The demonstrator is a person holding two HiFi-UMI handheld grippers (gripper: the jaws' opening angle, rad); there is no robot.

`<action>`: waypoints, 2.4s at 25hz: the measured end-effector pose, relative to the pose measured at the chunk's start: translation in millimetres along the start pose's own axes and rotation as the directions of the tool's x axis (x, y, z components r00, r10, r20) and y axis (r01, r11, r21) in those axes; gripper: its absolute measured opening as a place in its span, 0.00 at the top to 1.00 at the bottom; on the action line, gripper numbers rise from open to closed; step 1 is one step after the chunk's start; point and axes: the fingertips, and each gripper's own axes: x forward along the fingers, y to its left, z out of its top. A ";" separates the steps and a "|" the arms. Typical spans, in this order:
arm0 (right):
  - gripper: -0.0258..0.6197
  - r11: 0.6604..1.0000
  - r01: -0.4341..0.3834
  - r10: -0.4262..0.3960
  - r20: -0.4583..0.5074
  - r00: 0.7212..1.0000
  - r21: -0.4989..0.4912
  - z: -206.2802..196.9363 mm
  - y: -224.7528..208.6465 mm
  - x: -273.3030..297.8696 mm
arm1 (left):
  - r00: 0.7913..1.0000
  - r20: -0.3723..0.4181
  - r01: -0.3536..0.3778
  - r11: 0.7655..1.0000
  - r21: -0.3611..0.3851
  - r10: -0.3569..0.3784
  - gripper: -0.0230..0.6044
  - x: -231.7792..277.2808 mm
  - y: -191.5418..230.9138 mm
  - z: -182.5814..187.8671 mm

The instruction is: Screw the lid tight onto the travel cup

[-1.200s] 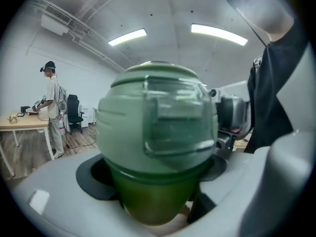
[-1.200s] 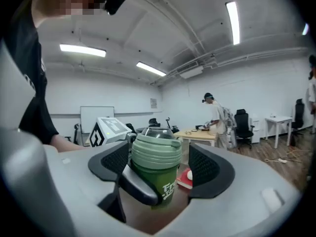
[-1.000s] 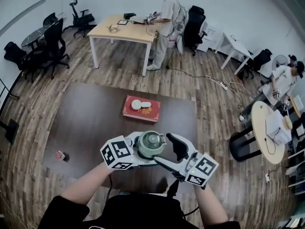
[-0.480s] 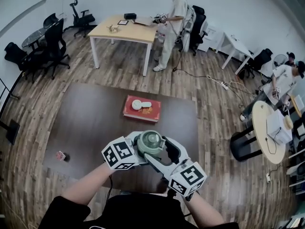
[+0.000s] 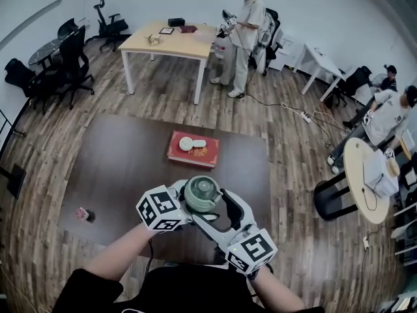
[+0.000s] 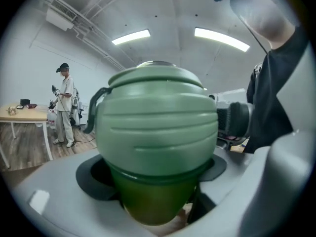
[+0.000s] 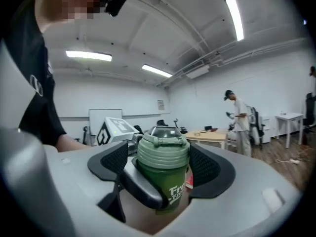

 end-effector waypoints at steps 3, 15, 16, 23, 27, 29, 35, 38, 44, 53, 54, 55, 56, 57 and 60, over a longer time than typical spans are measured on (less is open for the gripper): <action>0.37 0.987 -0.148 0.149 0.017 0.989 -0.065 5.4 -4.3 -8.7 | 0.997 0.035 0.062 0.998 -0.017 -0.062 0.31 -8.0 -7.7 9.6; 0.38 0.882 -0.469 0.470 0.008 0.883 -0.046 7.3 -0.1 -10.1 | 0.989 -0.006 0.150 0.988 0.037 -0.150 0.31 -6.6 -32.3 9.4; 0.39 0.898 -0.437 0.438 0.017 0.899 -0.048 7.8 -0.2 -8.4 | 0.991 -0.007 0.134 0.990 0.039 -0.133 0.31 -6.9 -29.2 9.3; 0.40 0.996 0.083 -0.083 -0.014 0.996 -0.027 1.3 -4.7 7.5 | 1.000 -0.019 0.011 0.999 0.047 -0.010 0.31 -5.3 -2.8 4.5; 0.40 0.944 0.330 -0.330 -0.069 0.941 -0.013 -6.8 -8.9 6.4 | 0.999 -0.039 -0.023 0.999 0.049 0.025 0.31 4.2 0.7 -1.2; 0.40 0.939 0.345 -0.344 -0.081 0.935 -0.007 -9.3 -10.4 7.1 | 0.999 -0.041 -0.023 0.999 0.040 0.024 0.31 6.1 1.6 -3.5; 0.39 0.991 0.116 -0.119 -0.042 0.992 -0.070 -5.4 -4.7 5.8 | 1.000 -0.019 0.000 1.000 0.010 0.000 0.31 -4.0 4.2 0.1; 0.39 0.996 -0.053 0.054 0.010 0.999 -0.072 5.5 -11.0 -6.9 | 0.999 0.003 0.038 0.999 -0.008 -0.038 0.31 -10.0 0.0 5.5; 0.39 0.924 -0.381 0.382 0.012 0.924 -0.045 15.5 -17.9 -15.4 | 0.990 -0.010 0.141 0.990 0.007 -0.141 0.31 -4.6 -23.8 8.9; 0.41 0.944 -0.324 0.326 0.022 0.945 -0.057 12.6 -7.2 -5.0 | 0.995 -0.054 0.084 0.996 0.023 -0.082 0.31 -2.8 -16.8 2.8; 0.41 0.966 -0.253 0.255 0.033 0.966 -0.052 12.3 -8.2 -2.2 | 0.997 -0.057 0.057 0.998 0.025 -0.056 0.31 -3.0 -11.6 2.5; 0.42 0.984 -0.174 0.175 0.041 0.984 -0.043 11.3 -9.2 0.1 | 0.998 -0.060 0.032 0.999 0.024 -0.030 0.31 -2.8 -7.0 1.8; 0.42 0.996 -0.086 0.087 0.042 0.995 -0.030 9.7 -10.1 1.8 | 0.998 -0.064 0.009 1.000 0.022 -0.008 0.31 -2.1 -3.4 0.6; 0.42 1.000 0.009 -0.009 0.036 0.999 -0.018 7.7 -10.7 2.8 | 0.998 -0.069 -0.009 1.000 0.021 0.011 0.31 -0.9 -0.8 -1.0; 0.42 0.964 0.264 -0.264 0.004 0.964 -0.012 3.4 -10.1 2.2 | 0.996 -0.076 -0.037 0.999 0.023 0.039 0.31 4.5 0.6 -4.2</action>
